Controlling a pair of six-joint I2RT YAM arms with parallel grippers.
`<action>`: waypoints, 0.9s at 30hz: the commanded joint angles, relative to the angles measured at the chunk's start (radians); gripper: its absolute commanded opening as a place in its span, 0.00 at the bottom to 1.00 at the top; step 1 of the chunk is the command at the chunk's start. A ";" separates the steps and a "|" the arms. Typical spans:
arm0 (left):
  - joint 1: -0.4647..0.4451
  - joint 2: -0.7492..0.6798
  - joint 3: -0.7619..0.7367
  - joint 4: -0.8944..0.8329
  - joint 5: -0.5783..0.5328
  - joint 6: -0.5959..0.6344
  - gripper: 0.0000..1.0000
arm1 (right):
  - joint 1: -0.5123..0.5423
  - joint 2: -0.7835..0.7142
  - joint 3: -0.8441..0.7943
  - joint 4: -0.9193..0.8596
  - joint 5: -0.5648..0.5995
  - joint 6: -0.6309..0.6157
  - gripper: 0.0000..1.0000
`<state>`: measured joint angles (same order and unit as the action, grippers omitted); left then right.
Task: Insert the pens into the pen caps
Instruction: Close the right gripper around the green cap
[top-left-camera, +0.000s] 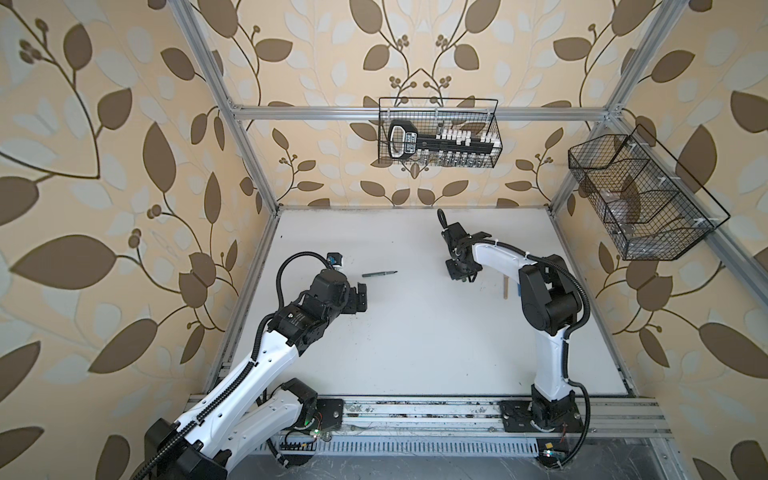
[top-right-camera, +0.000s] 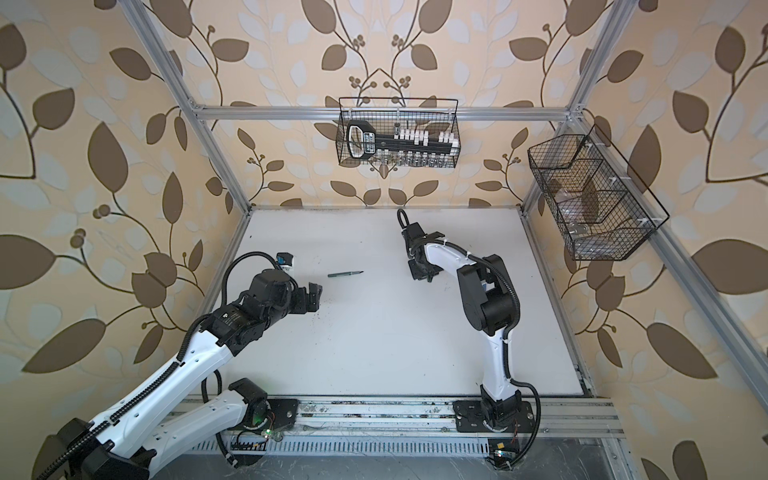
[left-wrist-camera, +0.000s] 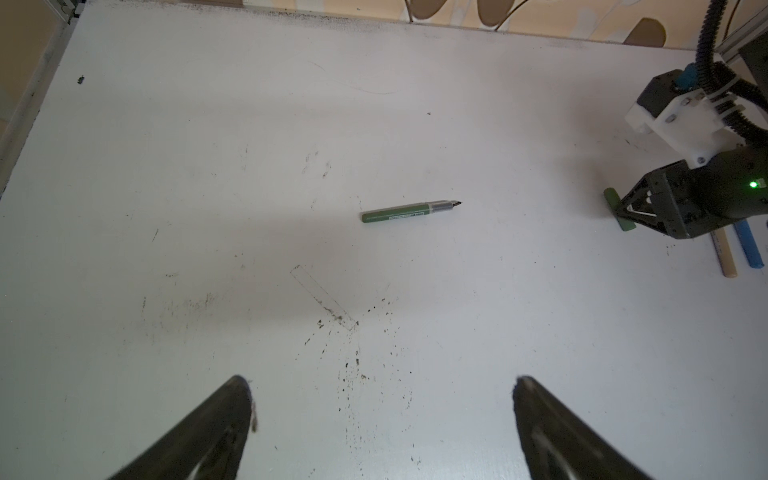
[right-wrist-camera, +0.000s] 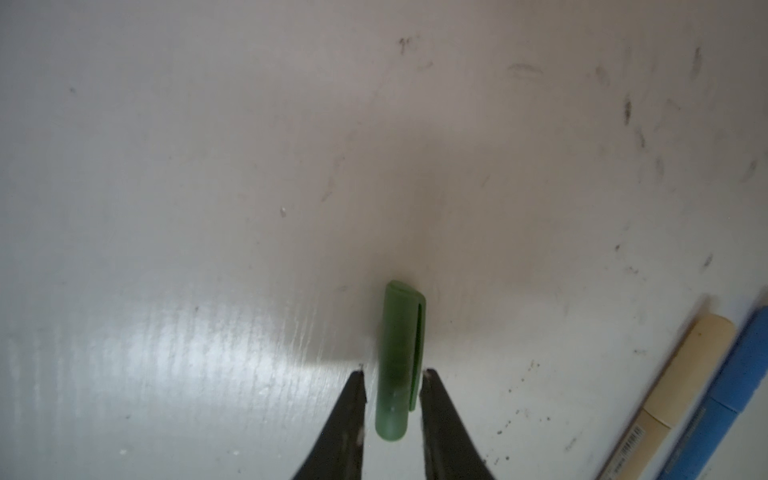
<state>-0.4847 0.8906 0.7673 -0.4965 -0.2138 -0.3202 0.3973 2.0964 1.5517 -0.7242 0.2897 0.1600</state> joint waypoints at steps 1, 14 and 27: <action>-0.001 -0.005 0.017 0.016 -0.013 0.008 0.99 | 0.005 0.034 0.042 -0.025 0.030 -0.001 0.25; -0.002 -0.005 0.013 0.015 -0.025 0.011 0.99 | 0.013 0.077 0.071 -0.041 0.078 -0.008 0.21; -0.002 0.002 0.015 0.020 -0.033 0.019 0.99 | 0.015 0.089 0.076 -0.047 0.083 -0.013 0.20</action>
<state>-0.4847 0.8909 0.7673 -0.4965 -0.2184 -0.3161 0.4057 2.1574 1.6020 -0.7425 0.3550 0.1593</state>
